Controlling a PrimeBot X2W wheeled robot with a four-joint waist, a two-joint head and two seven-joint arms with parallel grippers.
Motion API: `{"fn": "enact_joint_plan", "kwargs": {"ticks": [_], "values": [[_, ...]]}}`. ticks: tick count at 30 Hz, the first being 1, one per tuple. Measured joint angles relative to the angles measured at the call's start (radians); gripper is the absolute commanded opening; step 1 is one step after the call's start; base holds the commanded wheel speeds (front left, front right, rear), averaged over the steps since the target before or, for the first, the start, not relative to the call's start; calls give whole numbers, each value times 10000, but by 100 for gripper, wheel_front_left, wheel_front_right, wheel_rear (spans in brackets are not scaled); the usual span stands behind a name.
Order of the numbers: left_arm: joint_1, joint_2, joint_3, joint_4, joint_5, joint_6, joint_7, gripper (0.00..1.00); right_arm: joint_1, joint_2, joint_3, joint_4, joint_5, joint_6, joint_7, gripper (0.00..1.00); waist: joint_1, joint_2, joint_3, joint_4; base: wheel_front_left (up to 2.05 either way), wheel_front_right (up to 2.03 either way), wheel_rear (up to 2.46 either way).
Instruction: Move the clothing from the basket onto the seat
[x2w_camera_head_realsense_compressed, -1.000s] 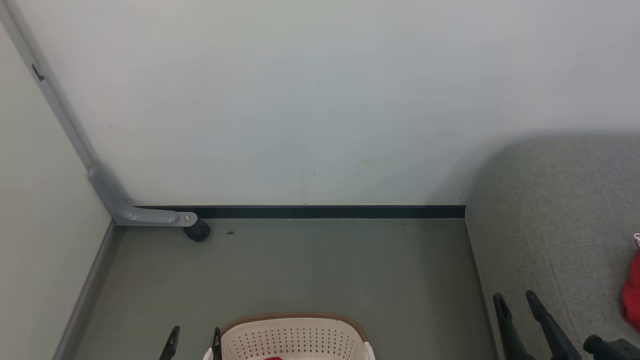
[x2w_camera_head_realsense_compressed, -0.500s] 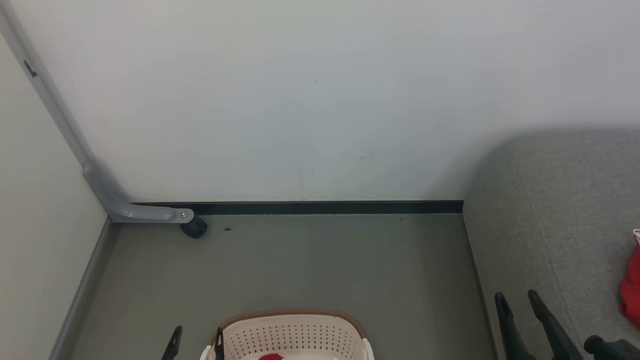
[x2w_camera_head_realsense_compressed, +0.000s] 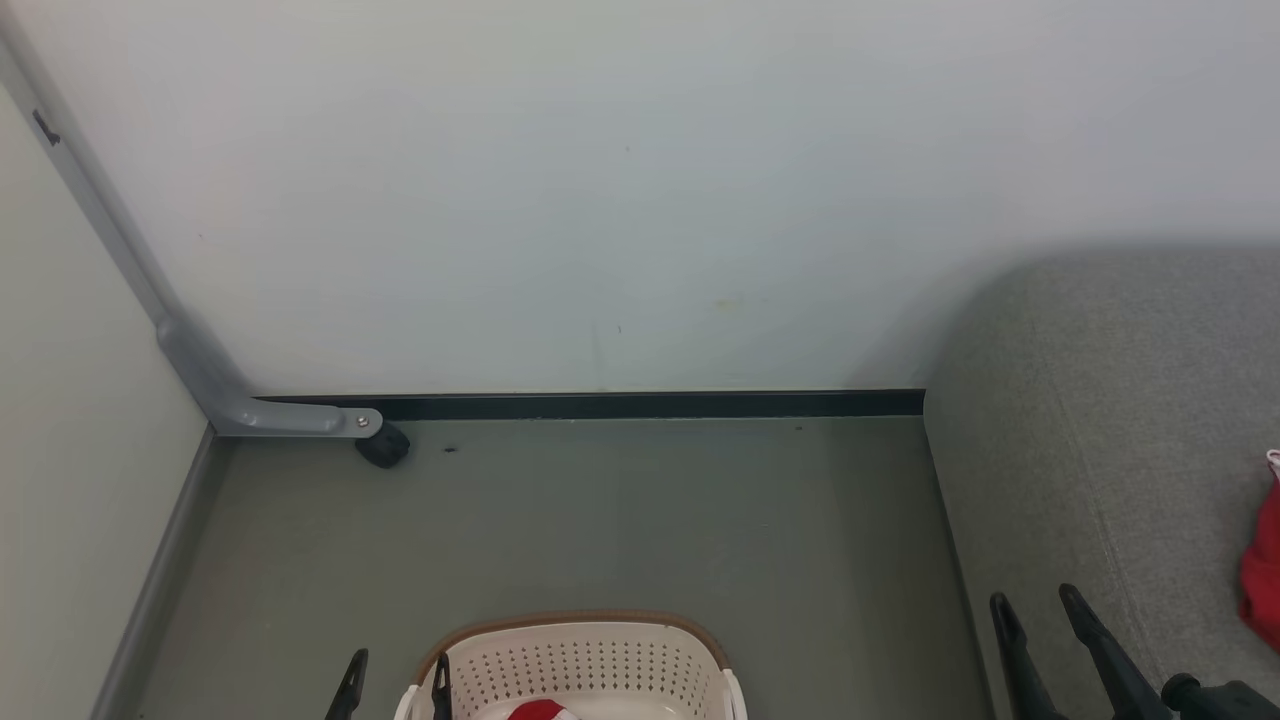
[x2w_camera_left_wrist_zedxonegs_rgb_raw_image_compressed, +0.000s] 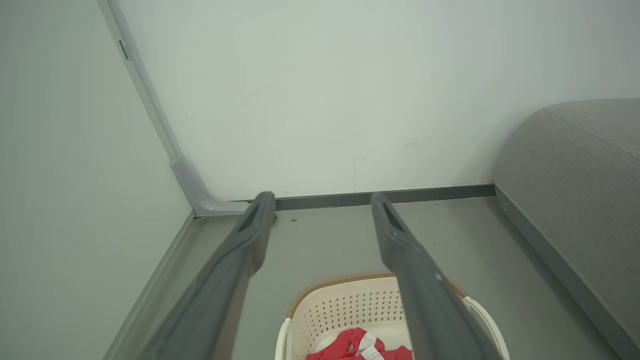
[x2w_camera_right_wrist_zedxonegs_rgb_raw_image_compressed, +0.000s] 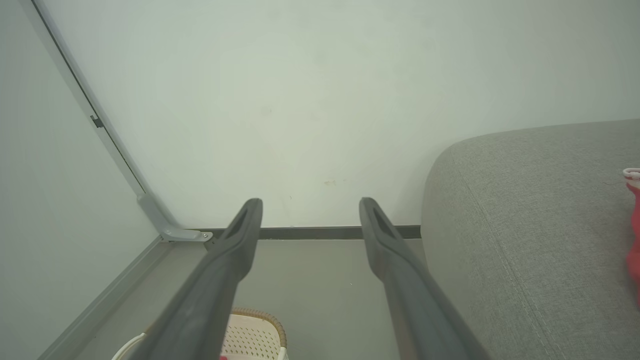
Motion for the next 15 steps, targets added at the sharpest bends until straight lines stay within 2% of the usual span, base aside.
{"fn": "enact_joint_plan", "kwargs": {"ticks": [9,15], "values": [[-2,0,-12,-117,-2,19,0,100,1,104,-213,33,-221,-19,0,100,0,0,195,-67,0,0,0],[-22,2,-146,-270,0,-17,-2,100,3,408,-913,451,-144,-631,0,100,0,0,583,-165,0,0,0]]}}
